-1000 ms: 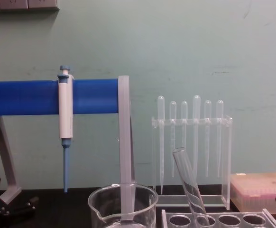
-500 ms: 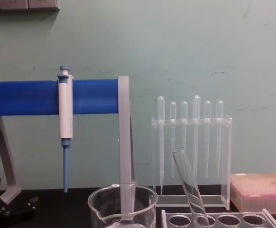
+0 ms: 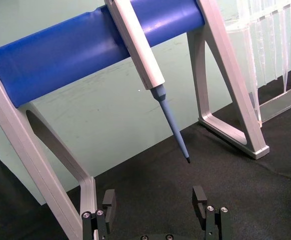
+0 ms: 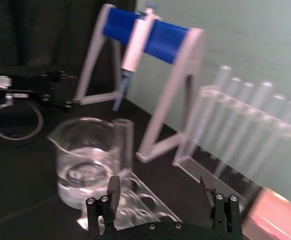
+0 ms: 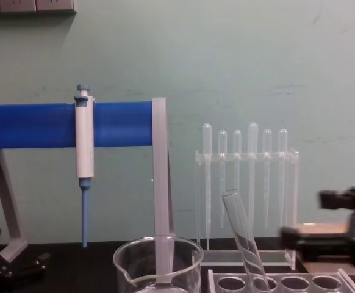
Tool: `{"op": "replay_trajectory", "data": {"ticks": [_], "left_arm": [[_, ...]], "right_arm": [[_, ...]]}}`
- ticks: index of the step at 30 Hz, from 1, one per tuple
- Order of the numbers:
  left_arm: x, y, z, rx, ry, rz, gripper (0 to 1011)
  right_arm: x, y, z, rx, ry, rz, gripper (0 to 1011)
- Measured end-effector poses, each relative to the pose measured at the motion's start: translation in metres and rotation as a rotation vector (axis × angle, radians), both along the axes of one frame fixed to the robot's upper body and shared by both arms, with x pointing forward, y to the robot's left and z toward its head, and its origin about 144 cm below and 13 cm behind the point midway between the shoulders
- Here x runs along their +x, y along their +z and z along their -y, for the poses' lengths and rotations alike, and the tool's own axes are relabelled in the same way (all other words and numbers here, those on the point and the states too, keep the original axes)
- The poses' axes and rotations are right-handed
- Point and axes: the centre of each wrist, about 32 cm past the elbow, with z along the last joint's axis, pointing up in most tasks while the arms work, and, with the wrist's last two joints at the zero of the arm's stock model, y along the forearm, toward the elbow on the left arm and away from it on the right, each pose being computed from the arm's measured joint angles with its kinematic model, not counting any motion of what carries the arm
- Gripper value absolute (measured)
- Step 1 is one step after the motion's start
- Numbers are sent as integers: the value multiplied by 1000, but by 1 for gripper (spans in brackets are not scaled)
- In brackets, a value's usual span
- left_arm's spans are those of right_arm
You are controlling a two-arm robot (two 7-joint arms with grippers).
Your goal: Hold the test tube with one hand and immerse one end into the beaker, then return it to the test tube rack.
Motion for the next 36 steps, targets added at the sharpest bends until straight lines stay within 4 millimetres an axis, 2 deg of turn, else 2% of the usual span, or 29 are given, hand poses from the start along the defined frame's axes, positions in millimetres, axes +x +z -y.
{"op": "replay_trajectory", "data": {"ticks": [3, 10, 24, 32, 36], "left_arm": [[0, 0, 0, 0, 0, 0, 1000], [0, 0, 0, 0, 0, 0, 1000], [0, 0, 0, 0, 0, 0, 1000], [0, 0, 0, 0, 0, 0, 1000], [0, 0, 0, 0, 0, 0, 1000]], "right_arm": [[7, -1, -15, -10, 48, -10, 1002], [19, -2, -34, -38, 93, -21, 1002], [36, -11, -50, -47, 100, -46, 996], [38, -12, -52, -33, 86, -46, 837], [38, -13, -54, -29, 84, -44, 683]]}}
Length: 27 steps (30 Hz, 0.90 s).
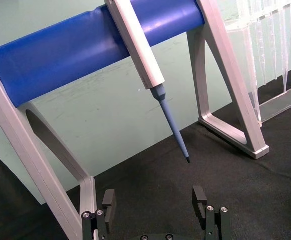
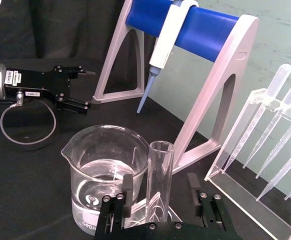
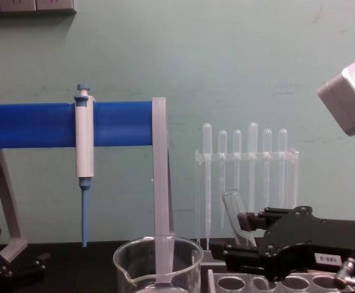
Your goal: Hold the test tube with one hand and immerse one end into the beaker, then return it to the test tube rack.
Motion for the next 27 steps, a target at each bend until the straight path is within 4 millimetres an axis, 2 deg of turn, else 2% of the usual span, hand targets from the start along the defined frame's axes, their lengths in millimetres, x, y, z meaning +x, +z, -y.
{"op": "replay_trajectory", "data": {"ticks": [6, 7, 8, 11, 13, 15, 27], "left_arm": [[0, 0, 0, 0, 0, 0, 1000], [0, 0, 0, 0, 0, 0, 1000], [0, 0, 0, 0, 0, 0, 1000], [0, 0, 0, 0, 0, 0, 1000], [0, 0, 0, 0, 0, 0, 1000], [0, 0, 0, 0, 0, 0, 1000], [0, 0, 0, 0, 0, 0, 1000]], "right_arm": [[1, 0, -3, 4, 1, -2, 507], [1, -1, -3, 5, 1, -2, 507], [1, -1, -3, 7, 1, -3, 437], [0, -1, -3, 11, -2, -2, 377], [-1, 0, -3, 17, -5, 1, 274], [-3, 1, -2, 23, -8, 5, 233], [-21, 20, 12, 213, -53, 39, 227]]}}
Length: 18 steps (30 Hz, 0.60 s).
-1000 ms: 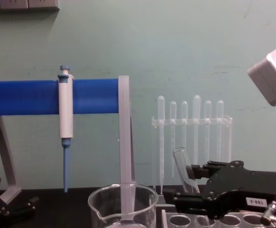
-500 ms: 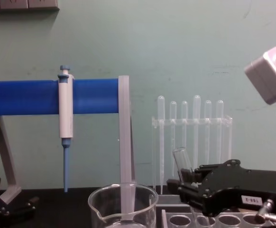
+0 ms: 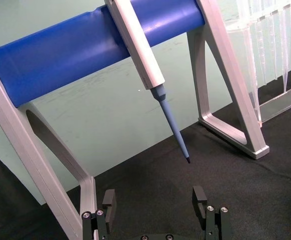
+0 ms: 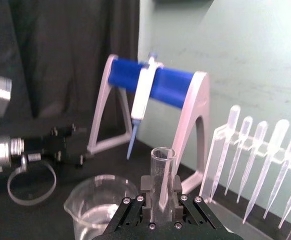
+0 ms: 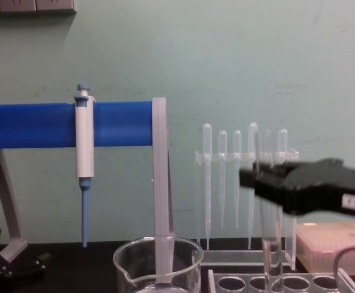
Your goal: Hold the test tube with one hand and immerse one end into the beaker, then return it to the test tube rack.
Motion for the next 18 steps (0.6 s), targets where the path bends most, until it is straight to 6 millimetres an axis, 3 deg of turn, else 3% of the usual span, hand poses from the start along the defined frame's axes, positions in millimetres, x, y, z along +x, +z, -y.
{"op": "replay_trajectory", "data": {"ticks": [18], "left_arm": [[0, 0, 0, 0, 0, 0, 1000]], "right_arm": [[-6, 14, 2, 74, -15, -4, 228]]}}
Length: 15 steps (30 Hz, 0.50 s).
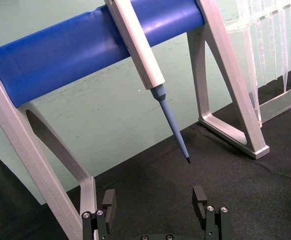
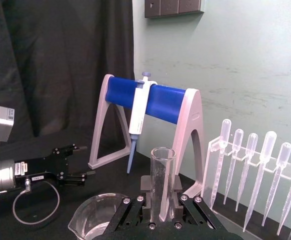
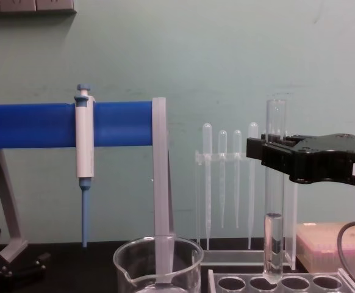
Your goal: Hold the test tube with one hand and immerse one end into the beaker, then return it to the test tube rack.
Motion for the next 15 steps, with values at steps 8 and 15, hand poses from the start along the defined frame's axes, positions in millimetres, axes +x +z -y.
{"op": "replay_trajectory", "data": {"ticks": [8, 15], "left_arm": [[0, 0, 0, 0, 0, 0, 1000], [0, 0, 0, 0, 0, 0, 1000]], "right_arm": [[0, 0, 0, 2, 0, 0, 227], [0, 0, 0, 2, 0, 0, 227]]}}
